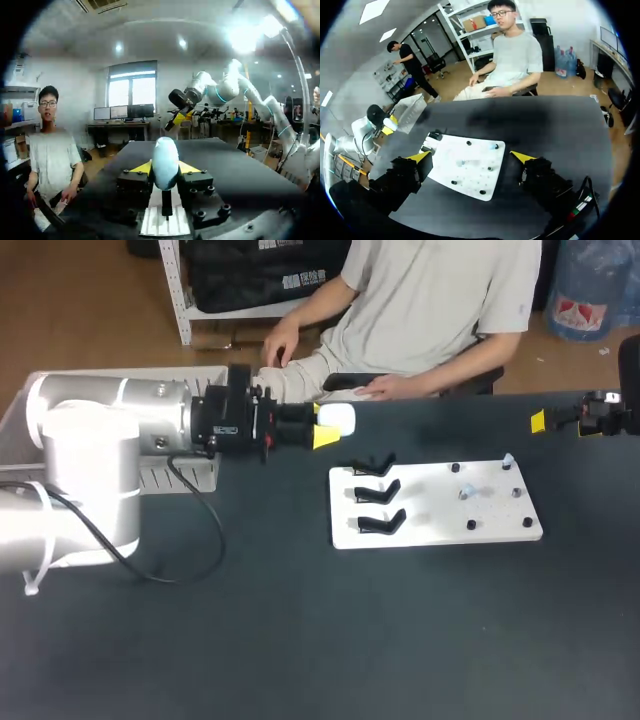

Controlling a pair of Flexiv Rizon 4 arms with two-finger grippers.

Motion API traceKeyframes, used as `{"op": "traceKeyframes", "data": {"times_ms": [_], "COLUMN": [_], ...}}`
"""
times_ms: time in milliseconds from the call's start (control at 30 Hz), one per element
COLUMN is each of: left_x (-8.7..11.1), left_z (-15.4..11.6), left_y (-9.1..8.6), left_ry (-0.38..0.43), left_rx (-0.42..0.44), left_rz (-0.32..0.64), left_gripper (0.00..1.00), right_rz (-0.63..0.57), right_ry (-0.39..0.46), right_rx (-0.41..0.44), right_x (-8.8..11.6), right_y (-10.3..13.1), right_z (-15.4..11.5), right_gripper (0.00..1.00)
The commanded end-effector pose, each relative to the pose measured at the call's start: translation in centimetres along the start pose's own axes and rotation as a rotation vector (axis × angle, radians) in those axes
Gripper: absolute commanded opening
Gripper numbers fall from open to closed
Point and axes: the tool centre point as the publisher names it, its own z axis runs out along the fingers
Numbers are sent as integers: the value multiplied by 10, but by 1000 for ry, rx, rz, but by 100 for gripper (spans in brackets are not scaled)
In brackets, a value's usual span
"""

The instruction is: Pick up each earbud case from the left stands, insert the matching earbuds, close the lid, and place the case in the box.

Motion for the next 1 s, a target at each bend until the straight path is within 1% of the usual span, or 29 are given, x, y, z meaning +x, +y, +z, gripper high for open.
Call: {"op": "traceKeyframes", "data": {"times_ms": [33,167,300,367,533,600,700,833,1000], "left_x": [-8,-9,-9,-8,-7,-5,-3,-3,-1], "left_z": [16,26,31,33,34,34,35,36,35], "left_y": [-11,-17,-21,-23,-25,-26,-26,-27,-29], "left_ry": [-8,-20,-33,-33,-54,-57,-59,-59,-56], "left_rx": [-8,49,80,87,93,93,96,101,104], "left_rz": [15,26,24,22,16,14,10,10,11], "left_gripper": [0,0,0,0,0,0,0,0,0], "right_rz": [-29,-83,-116,-129,-152,-164,-190,-225,-246], "right_ry": [11,22,38,49,76,86,104,140,177], "right_rx": [-8,-15,-31,-36,-51,-41,-55,-41,-46], "right_x": [0,4,12,17,21,20,20,21,23], "right_y": [9,28,49,59,81,91,106,130,146], "right_z": [-4,-10,-14,-13,-10,-7,-3,8,21], "right_gripper": [100,100,100,100,100,100,100,100,100]}}
